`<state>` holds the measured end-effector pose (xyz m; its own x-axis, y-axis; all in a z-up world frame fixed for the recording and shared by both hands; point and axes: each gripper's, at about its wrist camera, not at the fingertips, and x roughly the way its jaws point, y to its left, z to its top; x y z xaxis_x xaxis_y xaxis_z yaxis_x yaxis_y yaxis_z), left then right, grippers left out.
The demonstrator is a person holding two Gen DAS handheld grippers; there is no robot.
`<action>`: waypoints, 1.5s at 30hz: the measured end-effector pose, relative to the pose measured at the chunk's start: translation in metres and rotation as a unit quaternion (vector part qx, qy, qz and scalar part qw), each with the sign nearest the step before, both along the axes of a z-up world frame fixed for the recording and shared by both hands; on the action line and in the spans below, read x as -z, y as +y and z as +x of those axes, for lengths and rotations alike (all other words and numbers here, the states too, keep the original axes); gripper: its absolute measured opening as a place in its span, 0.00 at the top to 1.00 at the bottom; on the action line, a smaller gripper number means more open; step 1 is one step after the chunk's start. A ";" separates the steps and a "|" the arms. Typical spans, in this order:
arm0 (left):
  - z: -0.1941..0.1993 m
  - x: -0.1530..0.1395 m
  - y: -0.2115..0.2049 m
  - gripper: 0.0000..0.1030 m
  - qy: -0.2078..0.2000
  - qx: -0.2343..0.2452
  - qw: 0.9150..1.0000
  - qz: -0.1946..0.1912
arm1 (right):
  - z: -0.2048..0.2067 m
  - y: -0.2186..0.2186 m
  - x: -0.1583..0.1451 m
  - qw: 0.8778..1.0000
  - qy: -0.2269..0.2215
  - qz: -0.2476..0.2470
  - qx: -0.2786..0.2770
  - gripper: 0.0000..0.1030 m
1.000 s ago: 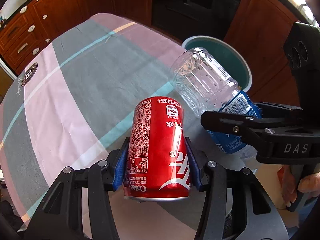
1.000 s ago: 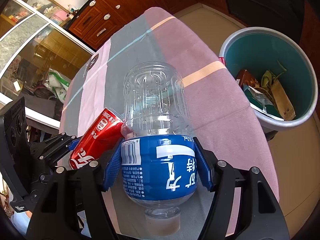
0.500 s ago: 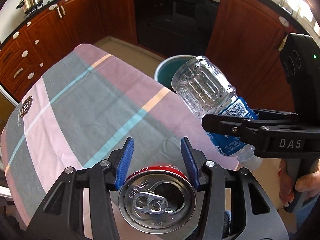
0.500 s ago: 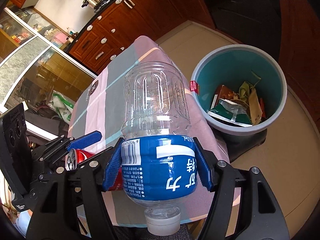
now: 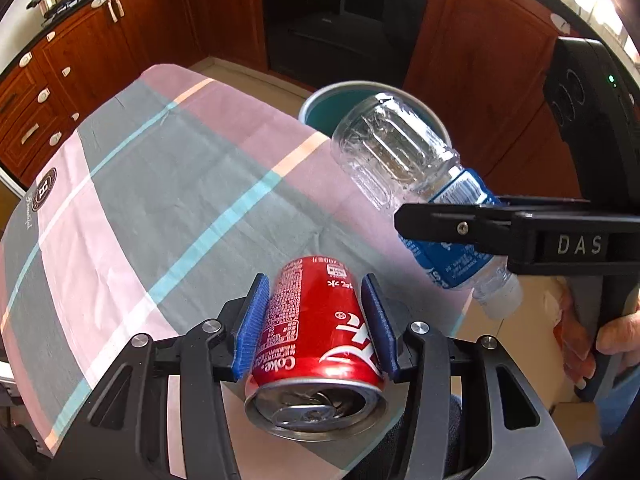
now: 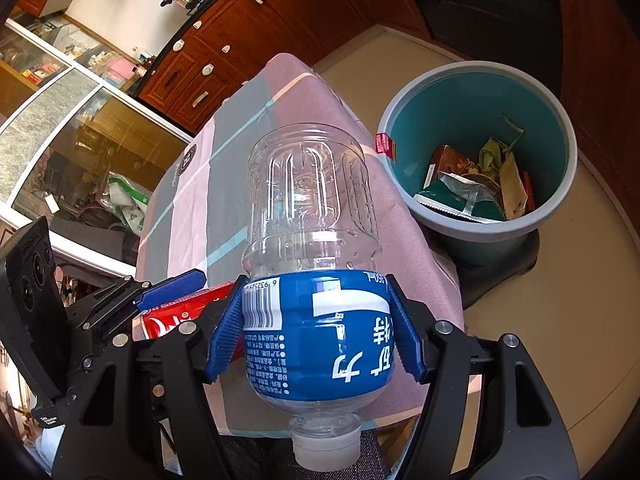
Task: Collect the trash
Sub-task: 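Lift the can and bottle and carry them over the teal bin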
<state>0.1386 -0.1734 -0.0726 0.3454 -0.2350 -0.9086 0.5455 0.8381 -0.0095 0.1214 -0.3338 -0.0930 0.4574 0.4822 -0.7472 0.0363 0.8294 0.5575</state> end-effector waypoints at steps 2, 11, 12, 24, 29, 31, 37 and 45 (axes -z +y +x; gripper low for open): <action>-0.006 0.010 0.007 0.48 0.012 -0.002 1.000 0.006 | -0.002 0.003 0.002 1.000 0.003 -0.002 -0.005 0.39; -0.016 0.034 0.028 0.47 0.060 0.000 0.998 0.023 | -0.011 0.021 0.010 0.999 0.019 -0.014 -0.027 0.39; -0.016 0.035 0.030 0.46 0.064 0.001 0.998 0.025 | -0.011 0.022 0.010 0.999 0.020 -0.015 -0.027 0.39; -0.009 0.010 0.025 0.51 0.020 -0.014 1.000 -0.003 | -0.013 0.024 -0.001 1.000 0.012 -0.022 -0.017 0.39; 0.005 -0.009 0.013 0.51 0.003 -0.019 0.999 -0.027 | -0.011 0.011 -0.016 1.000 -0.007 -0.020 0.000 0.39; 0.012 -0.017 0.004 0.51 -0.001 -0.017 0.999 -0.035 | -0.008 0.002 -0.023 1.000 -0.016 -0.021 0.011 0.39; 0.037 -0.027 -0.032 0.51 -0.009 -0.008 0.999 -0.051 | 0.003 -0.039 -0.039 0.998 -0.034 -0.029 0.050 0.39; 0.078 -0.018 -0.095 0.51 -0.005 0.004 0.998 -0.055 | 0.020 -0.112 -0.044 0.992 -0.036 -0.054 0.112 0.39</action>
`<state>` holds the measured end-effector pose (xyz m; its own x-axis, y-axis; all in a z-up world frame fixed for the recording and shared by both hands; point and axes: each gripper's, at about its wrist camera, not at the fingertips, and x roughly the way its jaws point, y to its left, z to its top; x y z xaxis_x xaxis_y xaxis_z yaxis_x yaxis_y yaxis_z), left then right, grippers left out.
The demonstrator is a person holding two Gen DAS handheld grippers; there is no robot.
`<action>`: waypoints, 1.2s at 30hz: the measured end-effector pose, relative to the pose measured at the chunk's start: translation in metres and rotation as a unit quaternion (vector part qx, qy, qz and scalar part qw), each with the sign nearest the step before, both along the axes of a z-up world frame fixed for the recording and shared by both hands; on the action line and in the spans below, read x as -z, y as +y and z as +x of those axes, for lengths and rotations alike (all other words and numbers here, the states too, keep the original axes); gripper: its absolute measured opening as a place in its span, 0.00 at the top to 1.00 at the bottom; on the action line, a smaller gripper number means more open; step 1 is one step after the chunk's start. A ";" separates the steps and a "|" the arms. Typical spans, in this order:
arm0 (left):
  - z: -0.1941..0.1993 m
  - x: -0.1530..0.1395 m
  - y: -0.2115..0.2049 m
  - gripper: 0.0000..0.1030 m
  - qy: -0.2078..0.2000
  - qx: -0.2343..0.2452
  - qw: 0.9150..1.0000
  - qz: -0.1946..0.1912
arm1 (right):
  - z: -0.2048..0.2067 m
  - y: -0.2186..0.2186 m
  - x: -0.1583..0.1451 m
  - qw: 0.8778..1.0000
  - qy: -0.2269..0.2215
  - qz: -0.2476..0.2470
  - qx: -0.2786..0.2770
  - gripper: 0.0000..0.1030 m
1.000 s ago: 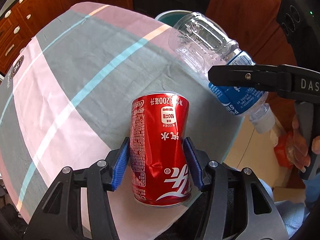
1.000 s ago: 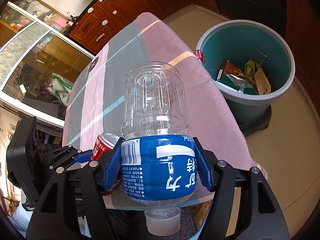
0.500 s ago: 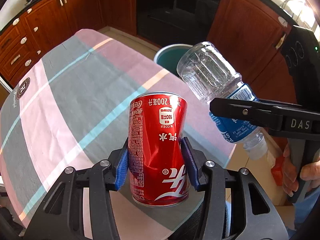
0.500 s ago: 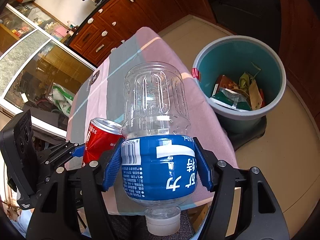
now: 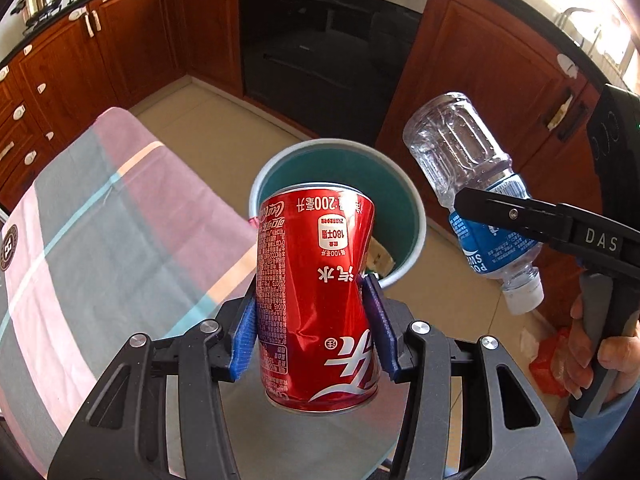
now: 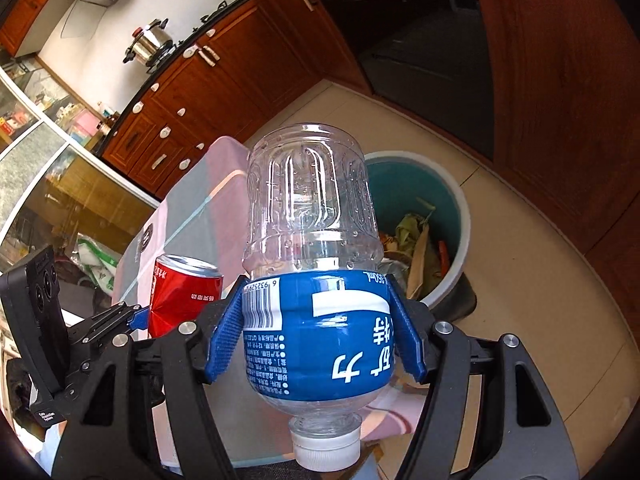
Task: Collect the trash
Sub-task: 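Lift the can and bottle and carry them over the teal bin, then open both grippers to drop the can and bottle into the bin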
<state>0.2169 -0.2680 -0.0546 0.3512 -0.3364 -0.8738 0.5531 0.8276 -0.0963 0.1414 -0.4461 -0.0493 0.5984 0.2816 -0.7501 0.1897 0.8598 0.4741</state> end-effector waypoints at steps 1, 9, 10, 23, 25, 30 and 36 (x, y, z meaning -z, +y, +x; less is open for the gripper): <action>0.003 0.001 -0.008 0.51 0.001 0.001 1.000 0.001 | 0.003 -0.008 0.002 1.000 0.004 -0.001 0.006 0.39; 0.043 0.029 -0.049 0.51 0.027 0.002 1.000 0.005 | 0.034 -0.039 0.034 0.999 0.050 -0.007 0.018 0.39; 0.047 0.033 -0.052 0.51 0.029 0.001 1.000 0.007 | 0.038 -0.039 0.039 0.998 0.054 -0.004 0.015 0.39; 0.070 0.059 -0.072 0.50 0.053 -0.001 0.998 0.017 | 0.078 -0.039 0.076 0.996 0.094 0.002 0.000 0.38; 0.070 0.058 -0.072 0.39 0.053 -0.006 0.998 0.016 | 0.081 -0.038 0.077 0.995 0.097 0.004 -0.002 0.38; 0.061 0.041 -0.069 0.28 0.023 -0.024 0.999 0.025 | 0.075 -0.041 0.069 0.996 0.089 0.004 0.008 0.24; 0.044 0.017 -0.054 0.16 -0.013 -0.053 0.998 0.029 | 0.063 -0.037 0.048 0.997 0.075 -0.008 0.010 0.17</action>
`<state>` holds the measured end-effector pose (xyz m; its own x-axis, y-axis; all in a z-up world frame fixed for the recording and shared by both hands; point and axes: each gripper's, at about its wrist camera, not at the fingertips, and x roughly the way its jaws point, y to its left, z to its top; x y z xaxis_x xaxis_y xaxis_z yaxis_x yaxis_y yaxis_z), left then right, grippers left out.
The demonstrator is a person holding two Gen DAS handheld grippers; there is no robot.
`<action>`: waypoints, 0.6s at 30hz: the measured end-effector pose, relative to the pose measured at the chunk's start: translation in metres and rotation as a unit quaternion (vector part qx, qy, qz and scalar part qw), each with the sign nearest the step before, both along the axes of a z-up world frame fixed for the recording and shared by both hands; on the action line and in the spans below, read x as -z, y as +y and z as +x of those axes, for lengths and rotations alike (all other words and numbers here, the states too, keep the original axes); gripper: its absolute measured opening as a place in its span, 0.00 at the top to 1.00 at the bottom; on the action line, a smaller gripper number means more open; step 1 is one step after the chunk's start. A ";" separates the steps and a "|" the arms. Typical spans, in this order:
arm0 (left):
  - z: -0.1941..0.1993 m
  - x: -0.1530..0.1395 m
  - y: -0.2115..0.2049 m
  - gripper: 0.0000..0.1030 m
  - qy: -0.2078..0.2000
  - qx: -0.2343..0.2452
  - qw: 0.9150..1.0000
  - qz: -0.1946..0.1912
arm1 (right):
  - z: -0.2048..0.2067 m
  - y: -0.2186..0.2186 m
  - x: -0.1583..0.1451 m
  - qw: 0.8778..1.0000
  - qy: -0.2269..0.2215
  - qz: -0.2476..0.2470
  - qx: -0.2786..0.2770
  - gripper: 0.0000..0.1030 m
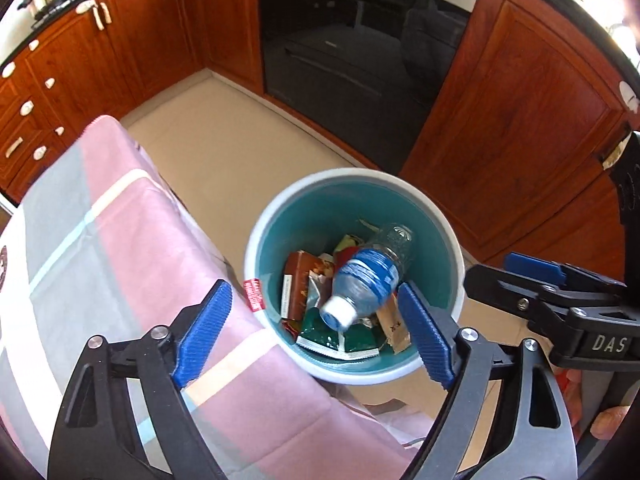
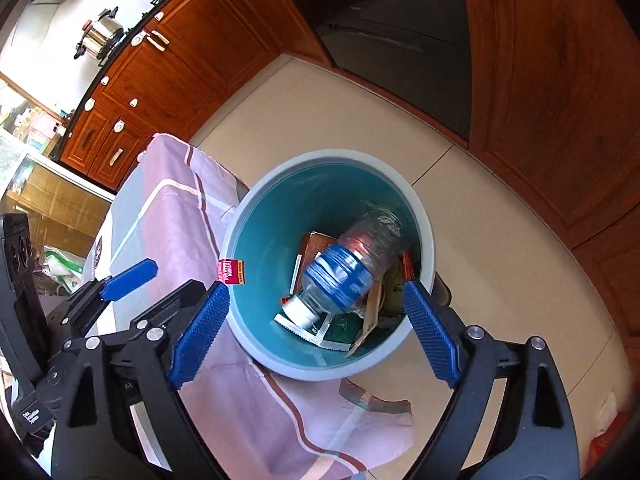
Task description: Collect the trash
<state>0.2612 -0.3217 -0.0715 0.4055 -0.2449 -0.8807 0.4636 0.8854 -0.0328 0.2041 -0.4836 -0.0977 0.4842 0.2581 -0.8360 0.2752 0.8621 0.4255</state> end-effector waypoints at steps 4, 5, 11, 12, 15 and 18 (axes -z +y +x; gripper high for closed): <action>-0.019 -0.021 0.017 0.08 -0.027 -0.011 1.000 0.001 | -0.013 0.007 -0.018 1.000 -0.016 -0.013 -0.012 0.10; -0.022 -0.025 0.021 0.07 -0.033 -0.011 0.999 0.001 | -0.018 0.009 -0.023 1.000 -0.020 -0.018 -0.014 0.10; -0.066 -0.055 0.043 0.04 -0.060 -0.004 0.998 0.008 | -0.050 0.018 -0.049 0.999 -0.036 -0.037 -0.019 0.07; -0.069 -0.058 0.047 0.04 -0.064 -0.004 0.998 0.007 | -0.057 0.021 -0.053 0.998 -0.036 -0.044 -0.021 0.07; -0.091 -0.072 0.054 0.04 -0.072 -0.007 0.997 0.003 | -0.074 0.032 -0.064 0.997 -0.030 -0.068 -0.026 0.06; -0.115 -0.080 0.068 0.04 -0.077 -0.011 0.997 0.000 | -0.094 0.046 -0.074 0.993 -0.024 -0.108 -0.034 0.07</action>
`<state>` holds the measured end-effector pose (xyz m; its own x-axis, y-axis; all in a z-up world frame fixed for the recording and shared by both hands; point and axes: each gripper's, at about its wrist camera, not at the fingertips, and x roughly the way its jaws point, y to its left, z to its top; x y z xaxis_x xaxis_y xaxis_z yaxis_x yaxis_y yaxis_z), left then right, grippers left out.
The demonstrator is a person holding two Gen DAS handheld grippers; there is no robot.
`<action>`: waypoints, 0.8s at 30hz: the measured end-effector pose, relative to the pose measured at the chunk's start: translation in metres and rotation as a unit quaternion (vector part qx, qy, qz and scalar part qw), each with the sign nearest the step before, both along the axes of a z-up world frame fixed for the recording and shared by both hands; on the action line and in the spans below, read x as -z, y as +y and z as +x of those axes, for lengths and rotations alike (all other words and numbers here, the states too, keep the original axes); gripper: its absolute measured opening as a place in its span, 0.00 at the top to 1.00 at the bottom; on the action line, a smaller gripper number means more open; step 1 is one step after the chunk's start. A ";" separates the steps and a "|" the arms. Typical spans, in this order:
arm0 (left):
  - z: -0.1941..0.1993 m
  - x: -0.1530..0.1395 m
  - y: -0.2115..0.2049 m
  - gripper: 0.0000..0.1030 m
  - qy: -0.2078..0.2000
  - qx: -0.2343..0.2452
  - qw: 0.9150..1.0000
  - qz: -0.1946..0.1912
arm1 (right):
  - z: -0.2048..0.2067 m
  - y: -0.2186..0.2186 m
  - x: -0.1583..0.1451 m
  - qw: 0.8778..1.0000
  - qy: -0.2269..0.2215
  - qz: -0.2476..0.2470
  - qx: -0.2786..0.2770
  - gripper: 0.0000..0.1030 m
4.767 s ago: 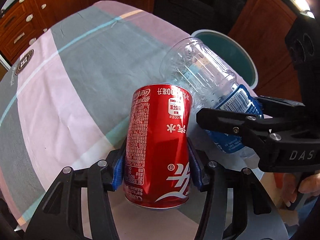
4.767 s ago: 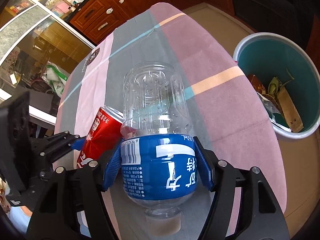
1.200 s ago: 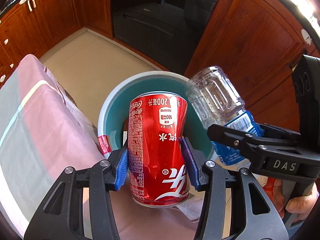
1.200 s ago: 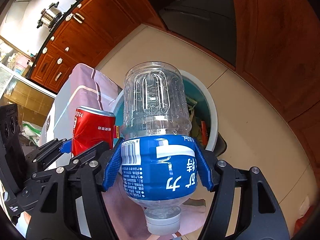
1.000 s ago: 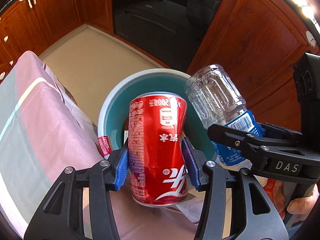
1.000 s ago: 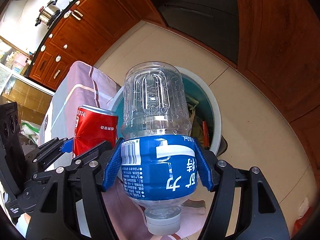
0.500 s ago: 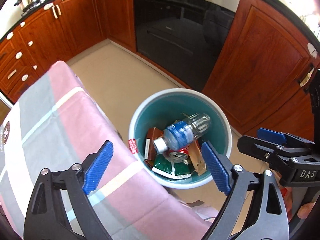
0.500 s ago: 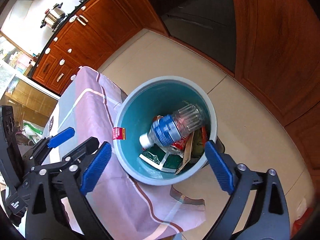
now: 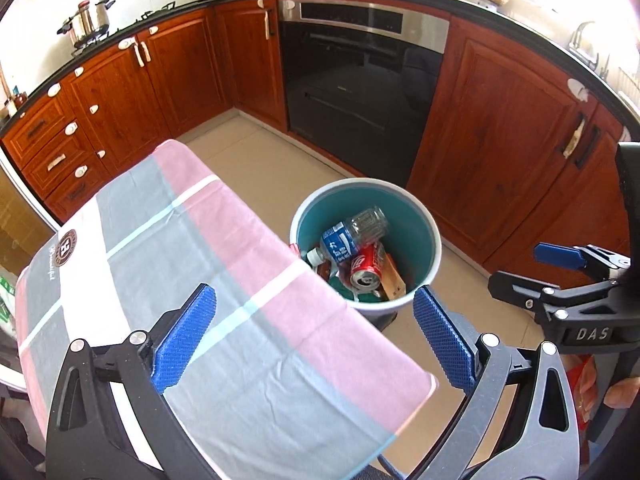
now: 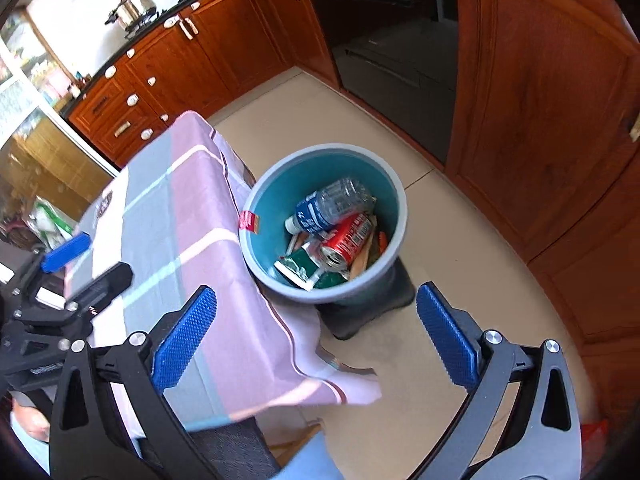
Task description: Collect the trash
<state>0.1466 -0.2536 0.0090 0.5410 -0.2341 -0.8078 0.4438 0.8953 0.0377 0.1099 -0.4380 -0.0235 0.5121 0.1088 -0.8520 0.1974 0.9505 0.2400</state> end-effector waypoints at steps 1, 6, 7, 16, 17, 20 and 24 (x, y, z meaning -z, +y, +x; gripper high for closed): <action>-0.006 -0.002 0.003 0.04 0.000 -0.002 1.000 0.001 | -0.007 0.005 -0.003 1.000 0.000 -0.016 -0.003 0.07; -0.035 -0.005 0.025 0.04 -0.008 -0.020 1.000 0.010 | -0.041 0.030 -0.014 0.997 -0.005 -0.071 -0.020 0.06; -0.039 -0.005 0.030 0.04 -0.009 -0.025 1.000 0.008 | -0.046 0.034 -0.015 0.997 -0.007 -0.077 -0.022 0.07; -0.072 -0.002 0.068 0.04 -0.007 -0.061 0.998 -0.017 | -0.090 0.063 -0.026 0.995 -0.026 -0.088 -0.022 0.07; -0.075 -0.003 0.069 0.04 -0.009 -0.062 0.998 -0.017 | -0.093 0.065 -0.026 0.996 -0.028 -0.087 -0.021 0.07; -0.082 -0.004 0.073 0.04 -0.016 -0.066 0.998 -0.017 | -0.101 0.068 -0.028 0.996 -0.035 -0.081 -0.019 0.07; -0.092 -0.008 0.075 0.04 -0.028 -0.071 0.997 -0.016 | -0.105 0.069 -0.029 0.996 -0.033 -0.077 -0.015 0.07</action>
<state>0.0544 -0.1789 0.0167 0.6143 -0.1767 -0.7690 0.3098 0.9504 0.0292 0.0050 -0.3690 0.0052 0.5665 -0.0039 -0.8241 0.1566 0.9823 0.1030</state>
